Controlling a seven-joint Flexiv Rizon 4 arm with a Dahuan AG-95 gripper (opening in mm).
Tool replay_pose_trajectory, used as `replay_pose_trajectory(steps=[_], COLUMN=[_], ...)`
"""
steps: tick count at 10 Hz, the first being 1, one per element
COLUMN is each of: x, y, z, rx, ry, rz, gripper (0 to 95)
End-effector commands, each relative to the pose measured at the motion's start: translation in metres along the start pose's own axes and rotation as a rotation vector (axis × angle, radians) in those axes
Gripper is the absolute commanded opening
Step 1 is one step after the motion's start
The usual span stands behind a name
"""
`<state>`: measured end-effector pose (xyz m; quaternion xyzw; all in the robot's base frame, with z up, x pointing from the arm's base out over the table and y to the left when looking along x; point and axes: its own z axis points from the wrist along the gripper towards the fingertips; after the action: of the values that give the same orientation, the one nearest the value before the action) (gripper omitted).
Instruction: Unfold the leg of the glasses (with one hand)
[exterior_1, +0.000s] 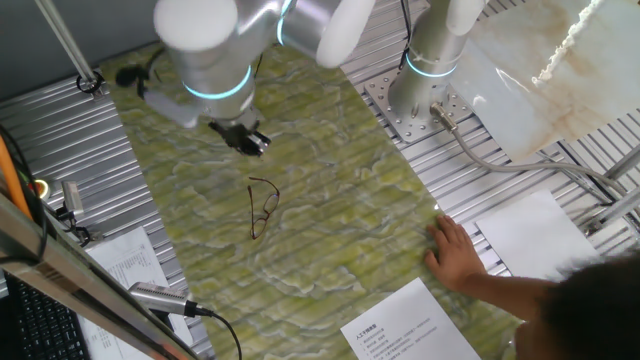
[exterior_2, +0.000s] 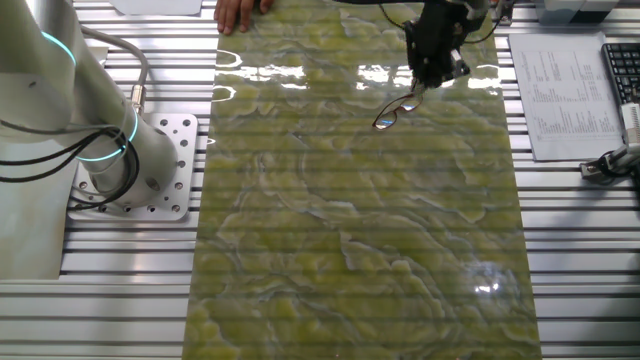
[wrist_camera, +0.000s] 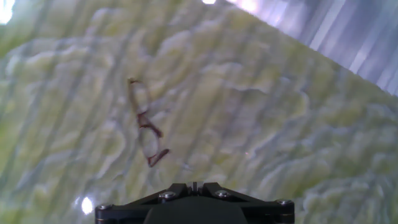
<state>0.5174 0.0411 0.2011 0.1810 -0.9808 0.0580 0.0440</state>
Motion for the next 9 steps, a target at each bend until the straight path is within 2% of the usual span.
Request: replay_pose_trajectory(steps=[1,2,3,6,9], x=[0.004,0.007,0.01,0.012,0.013], y=[-0.019,-0.028,-0.035,-0.046,-0.049], z=[-0.008,-0.006,-0.004,0.007,0.008], rx=[-0.026,-0.056,-0.055,-0.054,-0.078], ry=[-0.042,-0.079,-0.096,-0.107,-0.133], rz=[0.134,0.171,0.204,0.189,0.224], gripper=[0.0,0.0,0.0,0.0,0.0])
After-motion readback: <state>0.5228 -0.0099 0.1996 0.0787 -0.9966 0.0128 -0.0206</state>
